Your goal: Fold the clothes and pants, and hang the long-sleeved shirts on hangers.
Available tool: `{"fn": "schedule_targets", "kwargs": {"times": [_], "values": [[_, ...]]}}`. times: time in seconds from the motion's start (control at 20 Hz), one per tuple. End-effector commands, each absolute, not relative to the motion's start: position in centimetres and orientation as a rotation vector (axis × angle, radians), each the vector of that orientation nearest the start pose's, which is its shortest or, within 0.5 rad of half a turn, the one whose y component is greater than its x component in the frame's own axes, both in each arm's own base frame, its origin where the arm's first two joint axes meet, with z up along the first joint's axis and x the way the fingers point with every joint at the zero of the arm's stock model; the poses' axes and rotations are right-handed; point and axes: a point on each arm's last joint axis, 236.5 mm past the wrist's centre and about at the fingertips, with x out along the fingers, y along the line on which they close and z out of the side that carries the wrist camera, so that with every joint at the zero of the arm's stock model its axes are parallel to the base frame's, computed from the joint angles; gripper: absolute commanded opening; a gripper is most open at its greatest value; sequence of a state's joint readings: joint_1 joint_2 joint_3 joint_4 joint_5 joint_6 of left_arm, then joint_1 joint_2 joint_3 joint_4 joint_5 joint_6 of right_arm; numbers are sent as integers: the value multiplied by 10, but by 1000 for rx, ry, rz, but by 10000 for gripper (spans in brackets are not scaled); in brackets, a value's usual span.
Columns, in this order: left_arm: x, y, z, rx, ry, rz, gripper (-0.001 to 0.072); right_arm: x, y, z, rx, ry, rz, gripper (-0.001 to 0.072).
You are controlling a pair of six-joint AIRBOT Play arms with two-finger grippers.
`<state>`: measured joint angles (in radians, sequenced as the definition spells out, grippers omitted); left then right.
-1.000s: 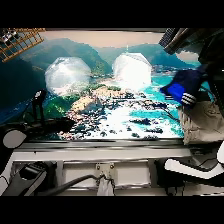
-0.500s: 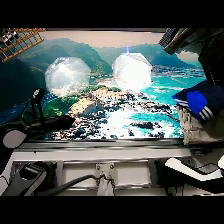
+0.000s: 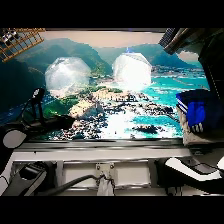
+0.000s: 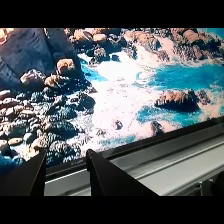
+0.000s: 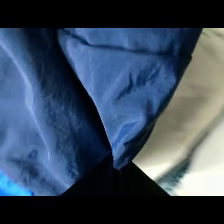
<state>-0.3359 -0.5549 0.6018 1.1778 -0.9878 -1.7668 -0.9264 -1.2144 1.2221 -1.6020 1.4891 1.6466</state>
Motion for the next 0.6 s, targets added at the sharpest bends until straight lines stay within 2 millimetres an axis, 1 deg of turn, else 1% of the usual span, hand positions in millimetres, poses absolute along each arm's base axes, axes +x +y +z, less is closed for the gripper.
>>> {"fn": "schedule_targets", "kwargs": {"times": [0.0, 0.15, 0.2, 0.25, 0.3, 0.35, 0.45, 0.5, 0.55], "values": [[230, -160, 56, -371, 1034, -412, 279, 156, -267, 31, 669, 1445, -917, 44], [230, -160, 56, -371, 1033, -412, 279, 143, -271, 31, 639, 1487, -952, 45], [230, -160, 56, -371, 1033, -412, 280, 141, -270, 28, 634, 1500, -950, 47], [230, -160, 56, -371, 1033, -412, 279, 139, -267, 24, 638, 1511, -945, 122], [230, -160, 56, -372, 1033, -412, 279, 138, -265, 21, 647, 1521, -947, 287], [230, -160, 56, -371, 1033, -412, 280, 137, -264, 20, 656, 1521, -956, 323], [230, -160, 56, -372, 1033, -412, 280, 135, -265, 27, 661, 1493, -992, 325], [230, -160, 56, -372, 1033, -412, 280, 136, -266, 33, 655, 1462, -1001, 364], [230, -160, 56, -371, 1031, -412, 280, 142, -268, 39, 653, 1412, -1006, 477]]}}
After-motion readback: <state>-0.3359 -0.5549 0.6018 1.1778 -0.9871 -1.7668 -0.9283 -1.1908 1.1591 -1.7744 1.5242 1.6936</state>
